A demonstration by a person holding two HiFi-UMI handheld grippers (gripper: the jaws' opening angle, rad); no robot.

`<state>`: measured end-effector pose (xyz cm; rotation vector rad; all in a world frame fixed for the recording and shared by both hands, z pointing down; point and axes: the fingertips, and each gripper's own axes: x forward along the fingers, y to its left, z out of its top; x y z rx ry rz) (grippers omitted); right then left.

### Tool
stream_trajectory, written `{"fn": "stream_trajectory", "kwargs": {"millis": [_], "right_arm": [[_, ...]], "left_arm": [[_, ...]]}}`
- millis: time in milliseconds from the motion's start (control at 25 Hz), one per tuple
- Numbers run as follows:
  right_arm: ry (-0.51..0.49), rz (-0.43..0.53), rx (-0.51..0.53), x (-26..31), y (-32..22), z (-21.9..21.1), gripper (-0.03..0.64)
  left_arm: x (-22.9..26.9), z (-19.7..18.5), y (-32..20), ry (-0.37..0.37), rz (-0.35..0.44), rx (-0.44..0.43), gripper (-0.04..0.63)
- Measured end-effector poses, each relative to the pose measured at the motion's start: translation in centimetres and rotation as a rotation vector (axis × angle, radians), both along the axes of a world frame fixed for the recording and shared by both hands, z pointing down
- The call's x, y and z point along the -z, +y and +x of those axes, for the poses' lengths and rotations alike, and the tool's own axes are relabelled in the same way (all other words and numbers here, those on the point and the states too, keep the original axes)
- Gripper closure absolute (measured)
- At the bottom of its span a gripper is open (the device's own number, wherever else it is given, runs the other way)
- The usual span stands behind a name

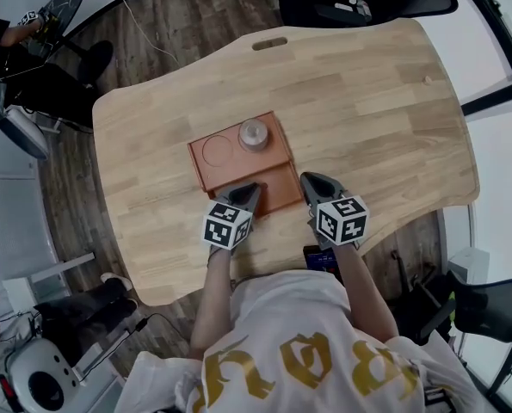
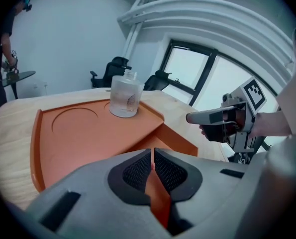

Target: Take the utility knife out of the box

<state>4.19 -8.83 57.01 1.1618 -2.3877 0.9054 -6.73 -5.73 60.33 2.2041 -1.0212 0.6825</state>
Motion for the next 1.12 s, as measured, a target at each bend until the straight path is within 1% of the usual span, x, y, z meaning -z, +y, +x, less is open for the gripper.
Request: {"fn": "stream_trajectory", "kwargs": {"millis": [80, 200, 360, 480, 520, 600, 720, 880, 960, 1120], "right_arm": [[-0.001, -0.01, -0.012, -0.3, -0.3, 0.3, 0.604], [0.006, -0.018, -0.024, -0.6, -0.7, 0.8, 0.604], [0.012, -0.028, -0.029, -1.0, -1.1, 1.2, 0.604], [0.011, -0.039, -0.025, -1.4, -1.1, 1.0, 0.604], [0.009, -0.044, -0.022, -1.6, -1.1, 0.9, 0.604], [-0.003, -0.056, -0.02, -1.8, -1.0, 0.7, 0.604], [-0.025, -0.069, -0.023, -1.9, -0.9, 0.5, 0.604], [-0.008, -0.071, -0.023, -2.2, -0.9, 0.9, 0.604], [-0.004, -0.073, -0.028, -2.3, -0.9, 1.2, 0.604], [-0.011, -0.082, -0.04, -2.6, -0.8, 1.6, 0.604]], "left_arm": [[-0.6, 0.2, -0.1, 0.002, -0.024, -0.019, 0.583], [-1.4, 0.7, 0.1, -0.018, -0.048, -0.064, 0.581], [-2.4, 1.1, 0.4, -0.093, -0.056, -0.135, 0.581], [-2.8, 1.2, 0.3, -0.124, -0.053, -0.162, 0.577], [-3.0, 1.3, 0.3, -0.134, -0.053, -0.172, 0.567], [-3.8, 1.2, 0.4, -0.166, -0.065, -0.192, 0.514], [-4.8, 0.9, 0.7, -0.226, -0.094, -0.23, 0.505], [-5.8, 1.0, 1.2, -0.307, -0.096, -0.291, 0.491], [-5.9, 1.1, 1.3, -0.319, -0.091, -0.308, 0.485], [-6.0, 1.2, 1.4, -0.316, -0.094, -0.315, 0.485]]}}
